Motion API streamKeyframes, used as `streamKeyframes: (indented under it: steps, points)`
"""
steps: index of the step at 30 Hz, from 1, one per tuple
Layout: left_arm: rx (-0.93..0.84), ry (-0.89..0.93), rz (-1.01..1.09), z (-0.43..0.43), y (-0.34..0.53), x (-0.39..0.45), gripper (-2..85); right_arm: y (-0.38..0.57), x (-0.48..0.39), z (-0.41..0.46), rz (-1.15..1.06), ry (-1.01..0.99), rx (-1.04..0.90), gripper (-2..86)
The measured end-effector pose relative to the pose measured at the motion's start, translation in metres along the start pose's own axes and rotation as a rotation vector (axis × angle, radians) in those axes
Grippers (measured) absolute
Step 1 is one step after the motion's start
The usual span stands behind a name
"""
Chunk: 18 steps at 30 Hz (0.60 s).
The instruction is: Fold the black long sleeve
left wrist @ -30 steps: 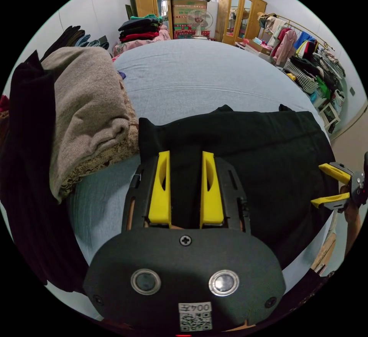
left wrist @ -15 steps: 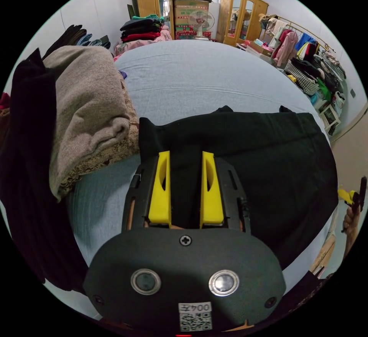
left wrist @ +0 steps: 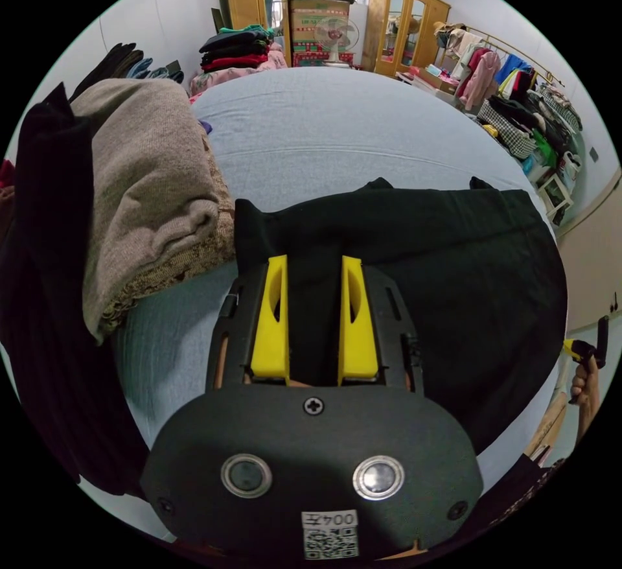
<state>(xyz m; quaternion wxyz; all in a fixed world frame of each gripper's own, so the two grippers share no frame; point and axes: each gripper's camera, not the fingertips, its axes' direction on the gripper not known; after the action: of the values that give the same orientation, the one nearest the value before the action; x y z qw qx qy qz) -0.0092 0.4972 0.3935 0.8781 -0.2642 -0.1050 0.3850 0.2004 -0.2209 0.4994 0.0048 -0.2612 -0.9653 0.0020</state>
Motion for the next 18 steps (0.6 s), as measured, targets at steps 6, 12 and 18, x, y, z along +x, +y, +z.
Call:
streamKeyframes:
  steps: [6, 12, 18]
  points:
    - [-0.007, -0.002, 0.001, -0.006, 0.008, 0.026, 12.5, -0.048, -0.074, -0.016, -0.319, 0.282, 0.070, 16.3]
    - [0.003, 0.052, 0.033, -0.033, 0.013, 0.064, 14.0, -0.160, -0.069, 0.000, -0.286, 0.039, 0.022, 19.0]
    - [0.112, 0.228, 0.167, -0.068, 0.046, 0.146, 14.4, -0.236, -0.052, 0.019, -0.191, -0.048, -0.097, 13.3]
